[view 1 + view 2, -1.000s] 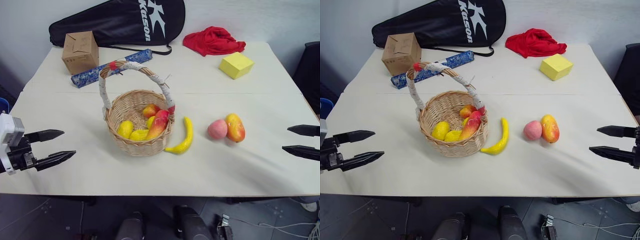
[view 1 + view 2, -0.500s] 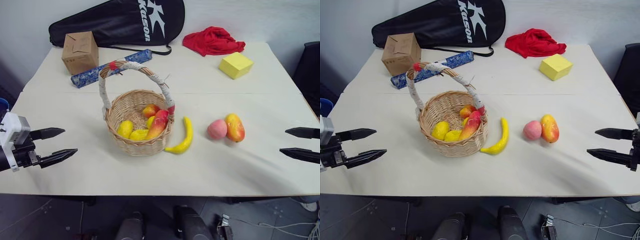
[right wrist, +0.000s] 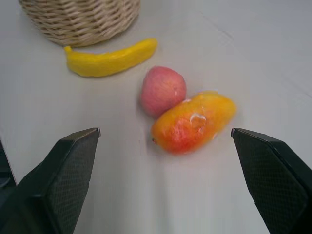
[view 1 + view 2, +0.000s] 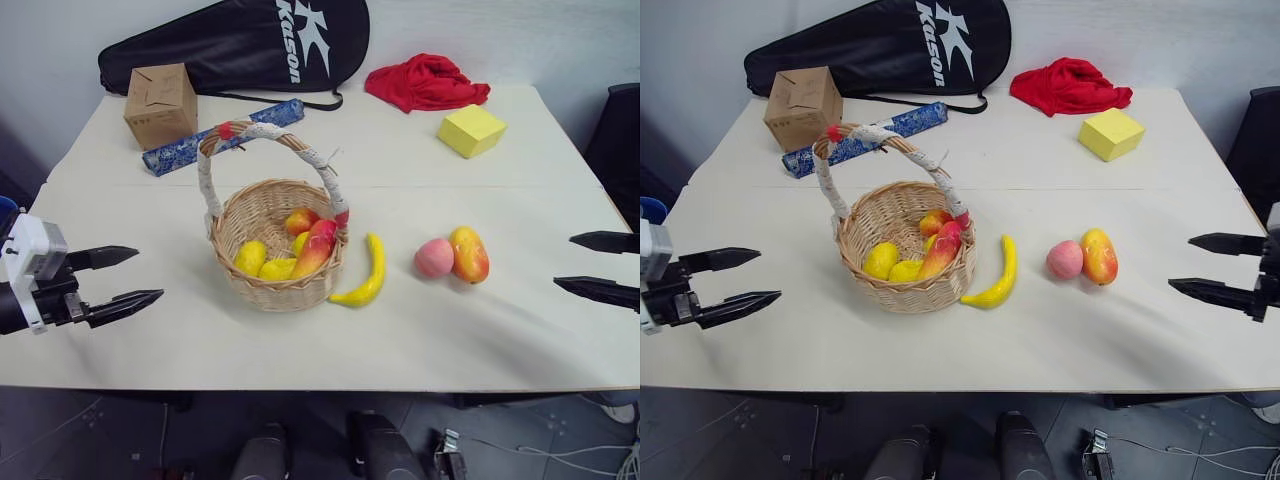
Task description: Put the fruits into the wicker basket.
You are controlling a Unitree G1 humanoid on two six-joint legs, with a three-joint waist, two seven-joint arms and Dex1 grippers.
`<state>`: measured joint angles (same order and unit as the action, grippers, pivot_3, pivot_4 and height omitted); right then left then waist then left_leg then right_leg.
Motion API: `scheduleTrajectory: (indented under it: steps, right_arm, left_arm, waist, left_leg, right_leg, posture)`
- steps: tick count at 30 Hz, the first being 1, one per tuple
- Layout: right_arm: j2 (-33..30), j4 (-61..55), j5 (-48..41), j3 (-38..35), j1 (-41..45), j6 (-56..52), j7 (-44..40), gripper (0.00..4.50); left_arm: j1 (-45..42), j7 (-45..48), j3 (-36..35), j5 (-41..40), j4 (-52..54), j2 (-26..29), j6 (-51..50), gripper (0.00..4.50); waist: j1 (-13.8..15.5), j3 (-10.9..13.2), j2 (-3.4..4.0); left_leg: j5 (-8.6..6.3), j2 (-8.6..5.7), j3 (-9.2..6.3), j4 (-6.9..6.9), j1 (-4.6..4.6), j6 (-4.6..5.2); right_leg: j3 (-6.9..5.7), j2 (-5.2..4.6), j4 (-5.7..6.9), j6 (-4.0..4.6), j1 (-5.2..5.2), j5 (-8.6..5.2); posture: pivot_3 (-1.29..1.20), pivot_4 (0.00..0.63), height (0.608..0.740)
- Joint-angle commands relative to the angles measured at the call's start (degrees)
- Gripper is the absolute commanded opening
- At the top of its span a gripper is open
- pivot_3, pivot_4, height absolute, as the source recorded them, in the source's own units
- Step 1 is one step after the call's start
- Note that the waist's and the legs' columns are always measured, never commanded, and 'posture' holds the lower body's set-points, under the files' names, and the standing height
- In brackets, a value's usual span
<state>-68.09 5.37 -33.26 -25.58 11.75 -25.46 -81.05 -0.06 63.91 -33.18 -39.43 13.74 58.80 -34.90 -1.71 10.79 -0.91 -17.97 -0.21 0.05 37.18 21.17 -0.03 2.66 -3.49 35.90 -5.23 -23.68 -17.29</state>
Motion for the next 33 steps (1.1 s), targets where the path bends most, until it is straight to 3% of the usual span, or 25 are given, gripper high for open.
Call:
scheduleTrajectory:
  steps: [1, 6, 12, 17, 22, 25, 33]
  right_arm:
    - [0.7, -9.4, -3.4, 6.9, 7.2, -2.6, -0.9, 4.45]
    - [9.2, -12.6, 5.5, 25.1, 21.7, 3.5, -1.7, 4.45]
    - [19.9, -3.5, 18.6, 40.8, 33.4, 13.9, -4.4, 4.45]
    - [26.6, 11.7, 29.1, 48.1, 40.3, 24.1, -4.1, 4.45]
    - [32.3, 21.4, 34.0, 51.7, 43.7, 28.8, -4.6, 4.45]
    - [33.3, 25.9, 38.4, 53.5, 44.2, 33.3, -3.7, 3.88]
    - [32.5, 24.0, 35.5, 51.3, 42.7, 32.1, -7.6, 1.1]
  left_arm:
    - [-4.5, 3.4, 2.0, -9.0, 7.1, 3.2, -5.4, 4.5]
    - [-14.8, 4.7, 12.8, -9.3, 11.0, 3.8, -4.6, 4.5]
    - [-22.7, 5.9, 19.9, -7.6, 9.0, 2.9, -4.0, 4.5]
    - [-25.6, 5.7, 22.0, -6.8, 8.5, 2.4, -4.1, 4.5]
    - [-27.3, 5.2, 22.4, -7.3, 8.9, 2.3, -4.6, 4.5]
    - [-28.0, 4.8, 22.5, -7.8, 9.7, 2.2, -5.1, 4.5]
    - [-29.7, 5.4, 22.1, -10.1, 11.6, 2.7, -6.3, 4.5]
  waist:
    - [-0.1, 0.0, 0.0]
    - [-0.2, 0.0, 0.0]
    - [0.0, 0.0, 0.0]
    - [-0.1, 0.0, -0.02]
    - [-0.1, 0.0, -0.03]
    - [-0.1, 0.0, -0.02]
    - [-0.1, 0.0, -0.03]
  left_leg:
    - [0.01, 0.0, -0.02, 0.01, 0.02, -0.02]
    - [0.11, 0.0, -0.01, 0.05, -0.11, -0.16]
    - [0.19, -0.03, 0.02, 0.15, 0.29, -0.21]
    - [0.22, -0.04, 0.2, 0.45, 0.39, -0.27]
    - [0.2, -0.04, 0.34, 0.77, 0.61, -0.24]
    - [0.24, -0.03, 0.32, 1.02, 0.92, -0.31]
    - [0.24, -0.05, 0.17, 1.15, 0.89, -0.18]
  right_leg:
    - [-0.01, 0.01, 0.01, 0.0, -0.01, 0.0]
    - [-0.08, 0.04, 0.07, -0.08, 0.04, 0.05]
    - [-0.1, 0.13, 0.19, -0.1, -0.32, 0.06]
    - [-0.16, 0.16, 0.26, -0.11, -0.38, 0.06]
    - [-0.35, 0.14, 0.69, -0.12, -0.64, 0.07]
    - [-0.42, 0.14, 1.04, -0.13, -0.96, 0.07]
    - [-0.54, 0.13, 1.16, -0.14, -0.94, 0.08]
  posture:
    - [0.0, 0.15, 0.74]
    - [0.0, 0.15, 0.74]
    - [0.0, 0.15, 0.74]
    - [0.0, 0.15, 0.74]
    - [0.0, 0.15, 0.74]
    - [0.0, 0.15, 0.74]
    - [0.0, 0.15, 0.74]
